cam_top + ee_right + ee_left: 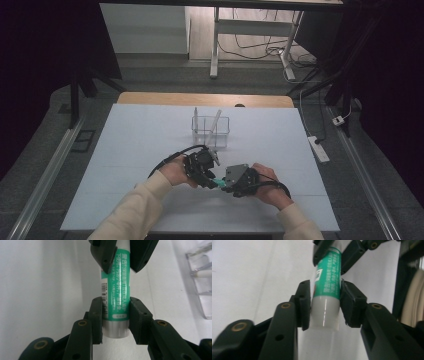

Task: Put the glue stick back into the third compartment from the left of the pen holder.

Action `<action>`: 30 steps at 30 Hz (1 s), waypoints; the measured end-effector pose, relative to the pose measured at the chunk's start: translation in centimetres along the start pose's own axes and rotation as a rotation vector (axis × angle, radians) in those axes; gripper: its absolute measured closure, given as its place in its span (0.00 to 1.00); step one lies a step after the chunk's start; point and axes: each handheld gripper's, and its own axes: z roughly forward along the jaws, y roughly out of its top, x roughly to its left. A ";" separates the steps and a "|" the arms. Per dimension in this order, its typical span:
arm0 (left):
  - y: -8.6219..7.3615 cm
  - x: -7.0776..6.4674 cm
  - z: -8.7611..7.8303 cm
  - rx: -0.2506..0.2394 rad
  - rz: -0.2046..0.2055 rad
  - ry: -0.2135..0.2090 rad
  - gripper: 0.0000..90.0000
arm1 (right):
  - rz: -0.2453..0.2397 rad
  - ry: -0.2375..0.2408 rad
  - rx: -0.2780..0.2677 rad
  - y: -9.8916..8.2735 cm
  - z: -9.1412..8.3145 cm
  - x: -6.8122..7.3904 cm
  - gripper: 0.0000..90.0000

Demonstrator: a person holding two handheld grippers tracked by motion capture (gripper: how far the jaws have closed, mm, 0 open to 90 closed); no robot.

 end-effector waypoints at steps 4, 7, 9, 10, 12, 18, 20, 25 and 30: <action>-1.1 0.3 -0.9 -0.128 -0.058 0.054 0.49 | 0.053 -0.027 -0.027 -0.4 -0.4 -0.3 0.73; -2.1 0.3 -1.5 -0.210 -0.096 0.113 0.41 | 0.100 -0.056 -0.060 -0.7 -0.8 -0.7 0.73; -2.9 0.3 -1.9 -0.265 -0.131 0.134 0.38 | 0.143 -0.074 -0.096 -0.9 -1.1 -0.9 0.73; -3.3 0.3 -2.0 -0.297 -0.153 0.143 0.37 | 0.159 -0.082 -0.114 -1.0 -1.3 -1.1 0.73; -4.0 0.3 -2.3 -0.348 -0.187 0.146 0.36 | 0.199 -0.100 -0.156 -1.2 -1.5 -1.3 0.73; -5.1 0.3 -2.4 -0.467 -0.249 0.147 0.35 | 0.285 -0.147 -0.253 -1.8 -2.0 -1.5 0.73; -5.0 0.3 -2.3 -0.491 -0.261 0.140 0.35 | 0.294 -0.159 -0.272 -1.8 -2.1 -1.4 0.73; -4.6 0.7 -2.0 -0.573 -0.290 0.076 0.38 | 0.310 -0.182 -0.302 -1.8 -2.0 -1.2 0.72; -4.1 1.3 -1.1 -0.595 -0.311 0.009 0.49 | 0.297 -0.182 -0.300 -1.5 -1.4 -0.8 0.73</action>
